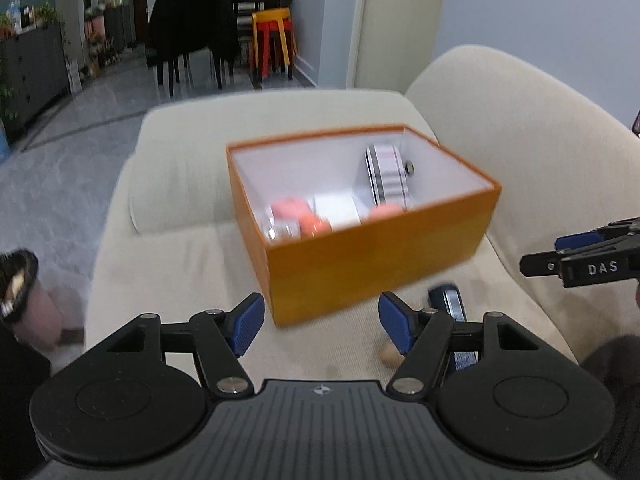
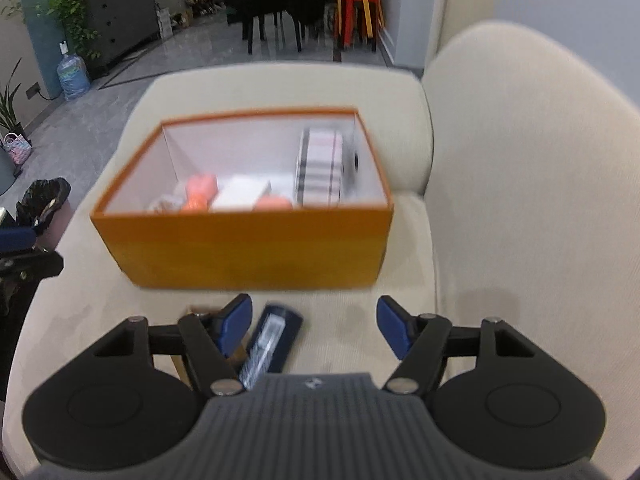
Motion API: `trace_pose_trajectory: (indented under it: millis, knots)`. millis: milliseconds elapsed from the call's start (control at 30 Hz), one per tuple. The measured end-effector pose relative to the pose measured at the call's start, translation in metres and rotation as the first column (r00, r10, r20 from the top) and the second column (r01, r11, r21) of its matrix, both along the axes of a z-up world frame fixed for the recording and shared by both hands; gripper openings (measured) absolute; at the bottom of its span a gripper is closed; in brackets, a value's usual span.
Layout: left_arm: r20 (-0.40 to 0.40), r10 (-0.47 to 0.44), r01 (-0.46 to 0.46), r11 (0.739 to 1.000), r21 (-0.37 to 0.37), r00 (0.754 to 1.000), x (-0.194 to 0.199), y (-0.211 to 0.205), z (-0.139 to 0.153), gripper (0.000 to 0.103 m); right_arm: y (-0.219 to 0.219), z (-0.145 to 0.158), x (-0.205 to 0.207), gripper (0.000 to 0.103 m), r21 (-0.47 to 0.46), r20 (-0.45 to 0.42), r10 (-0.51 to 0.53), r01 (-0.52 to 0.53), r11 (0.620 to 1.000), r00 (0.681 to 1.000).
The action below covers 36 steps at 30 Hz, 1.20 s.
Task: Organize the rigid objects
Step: 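Withdraw both tools from the shoebox toward the remaining items, then grasp the navy spray can with the right tool while the left grasps the printed card box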
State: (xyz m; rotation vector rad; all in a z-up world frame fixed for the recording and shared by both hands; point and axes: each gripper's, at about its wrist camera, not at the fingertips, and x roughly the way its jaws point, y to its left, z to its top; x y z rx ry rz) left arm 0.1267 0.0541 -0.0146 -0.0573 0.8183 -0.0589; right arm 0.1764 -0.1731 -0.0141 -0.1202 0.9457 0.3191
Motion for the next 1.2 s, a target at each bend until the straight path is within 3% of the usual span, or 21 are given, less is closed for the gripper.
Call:
trace_pose_trajectory:
  millis: [367, 633, 767, 933, 1067, 1200]
  knots:
    - [-0.091, 0.004, -0.009, 0.998, -0.063, 0.996, -0.033, -0.022, -0.067, 0.077, -0.002, -0.06, -0.016, 0.069, 0.068, -0.092, -0.028, 0.034, 0.997, 0.995]
    - [-0.1, 0.03, -0.036, 0.997, -0.061, 0.995, -0.046, -0.036, -0.097, 0.078, 0.007, -0.088, -0.019, 0.069, 0.099, -0.128, -0.012, 0.025, 0.995, 0.992]
    - [-0.069, 0.021, -0.027, 0.996, -0.09, 0.997, -0.052, -0.042, -0.101, 0.084, 0.006, -0.098, -0.019, 0.069, 0.126, -0.136, -0.023, 0.04, 0.991, 0.99]
    - [-0.045, 0.033, -0.035, 0.999, -0.041, 0.998, -0.05, -0.051, -0.108, 0.091, 0.009, -0.099, -0.023, 0.069, 0.138, -0.126, -0.01, 0.028, 0.99, 0.992]
    - [-0.014, 0.029, -0.029, 1.0, -0.011, 0.999, -0.053, -0.059, -0.112, 0.102, 0.015, -0.101, -0.028, 0.07, 0.115, -0.114, 0.009, 0.004, 0.993, 0.993]
    - [-0.007, 0.004, -0.003, 0.998, 0.057, 1.0, -0.052, -0.07, -0.12, 0.103, 0.019, -0.107, -0.028, 0.07, 0.1, -0.127, 0.004, 0.009, 0.995, 0.992]
